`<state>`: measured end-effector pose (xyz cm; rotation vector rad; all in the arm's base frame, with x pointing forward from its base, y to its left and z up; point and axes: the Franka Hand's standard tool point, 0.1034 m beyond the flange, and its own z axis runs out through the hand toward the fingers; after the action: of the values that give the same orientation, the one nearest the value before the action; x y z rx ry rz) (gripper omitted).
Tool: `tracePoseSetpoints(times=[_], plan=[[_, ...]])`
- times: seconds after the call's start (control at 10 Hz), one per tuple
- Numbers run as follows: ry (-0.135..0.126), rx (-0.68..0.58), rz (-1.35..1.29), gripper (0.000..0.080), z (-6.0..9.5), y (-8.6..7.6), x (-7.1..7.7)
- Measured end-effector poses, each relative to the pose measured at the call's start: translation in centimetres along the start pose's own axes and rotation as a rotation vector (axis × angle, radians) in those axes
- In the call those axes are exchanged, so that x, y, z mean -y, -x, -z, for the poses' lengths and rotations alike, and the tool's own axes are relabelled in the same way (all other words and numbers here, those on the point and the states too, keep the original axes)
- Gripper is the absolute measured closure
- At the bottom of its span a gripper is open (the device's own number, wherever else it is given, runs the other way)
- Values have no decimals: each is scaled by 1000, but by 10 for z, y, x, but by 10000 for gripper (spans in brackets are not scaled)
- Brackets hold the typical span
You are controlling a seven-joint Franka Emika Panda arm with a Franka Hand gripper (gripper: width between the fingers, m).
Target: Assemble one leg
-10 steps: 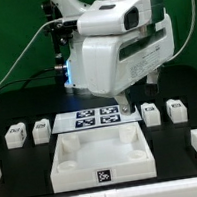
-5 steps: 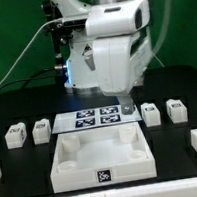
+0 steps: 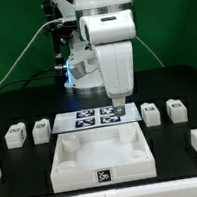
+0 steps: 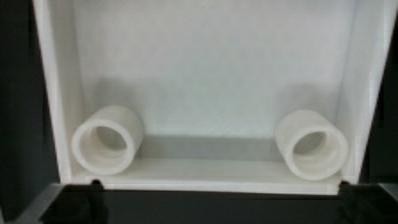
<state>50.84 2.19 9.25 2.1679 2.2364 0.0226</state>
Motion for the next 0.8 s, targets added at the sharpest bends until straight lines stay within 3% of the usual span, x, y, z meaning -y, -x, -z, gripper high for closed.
tracePoseSetpoints(times=[0.2,0.4,0.5,0.7,0.8], plan=[[2,-1,4,150,-5,5,6],[-13,-5,19,150,-34,30,48],[-13,-12,15,150,-49,41,58],[-38,-25,-21,150,-77,44,64],[-42,-26,-29,150,-80,42,64]])
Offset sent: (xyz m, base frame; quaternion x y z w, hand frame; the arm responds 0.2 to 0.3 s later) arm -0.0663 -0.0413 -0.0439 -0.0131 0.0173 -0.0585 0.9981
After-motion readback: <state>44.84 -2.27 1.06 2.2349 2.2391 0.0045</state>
